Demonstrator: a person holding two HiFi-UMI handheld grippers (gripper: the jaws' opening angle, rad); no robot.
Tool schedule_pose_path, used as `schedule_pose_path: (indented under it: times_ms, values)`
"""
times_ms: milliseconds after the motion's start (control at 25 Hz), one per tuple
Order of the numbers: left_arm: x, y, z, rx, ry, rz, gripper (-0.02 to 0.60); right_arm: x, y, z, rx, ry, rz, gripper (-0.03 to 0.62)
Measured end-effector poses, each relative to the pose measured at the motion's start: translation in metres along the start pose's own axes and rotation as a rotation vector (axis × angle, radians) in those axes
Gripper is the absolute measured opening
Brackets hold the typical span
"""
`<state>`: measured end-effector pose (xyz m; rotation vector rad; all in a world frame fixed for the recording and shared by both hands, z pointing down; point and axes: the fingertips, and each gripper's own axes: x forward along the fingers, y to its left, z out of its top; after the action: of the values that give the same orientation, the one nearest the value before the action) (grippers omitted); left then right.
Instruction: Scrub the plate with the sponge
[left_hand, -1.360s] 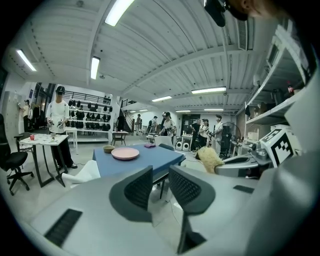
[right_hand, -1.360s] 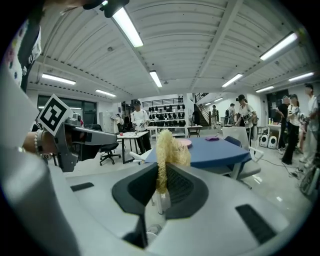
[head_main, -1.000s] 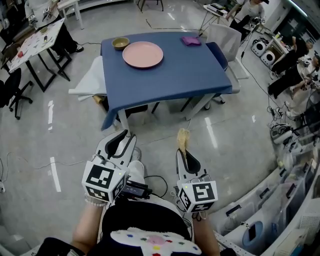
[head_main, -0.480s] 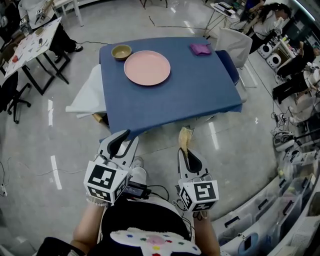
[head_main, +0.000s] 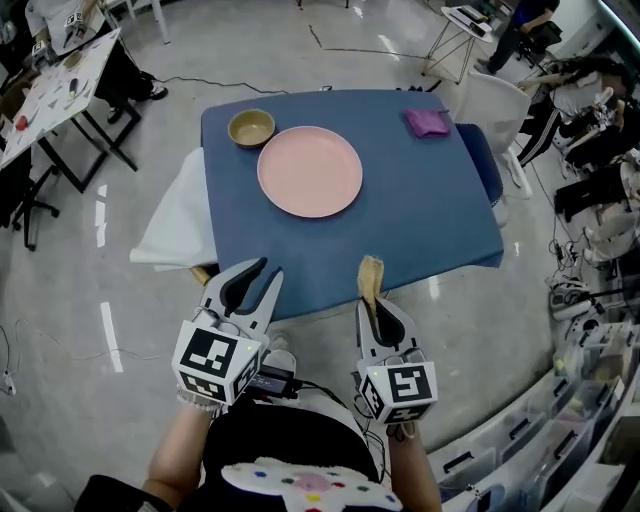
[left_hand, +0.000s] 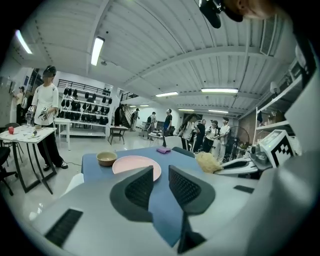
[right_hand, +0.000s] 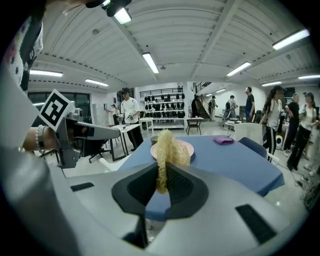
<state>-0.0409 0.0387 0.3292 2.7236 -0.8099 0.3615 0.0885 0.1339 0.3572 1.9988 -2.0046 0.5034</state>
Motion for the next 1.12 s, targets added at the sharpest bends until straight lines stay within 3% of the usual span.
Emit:
schedule_pose_path:
  times_ms: [160,400,760,1120]
  values:
    - [0.019,0.022,0.005,-0.006,0.012,-0.008,0.098,0.026,-0.003,0.009,-0.012,0.017,-0.011,0.040]
    - [0.044,0.045,0.010,0.011,0.016,0.007,0.098,0.057,-0.013,0.017,-0.135,0.051,0.008,0.039]
    - [0.085,0.081,0.005,-0.070,0.020,0.101,0.098,0.136,-0.043,0.037,-0.156,0.081,0.084,0.040]
    - [0.121,0.117,-0.011,-0.145,0.058,0.214,0.098,0.223,-0.069,0.051,-0.267,0.157,0.151,0.040]
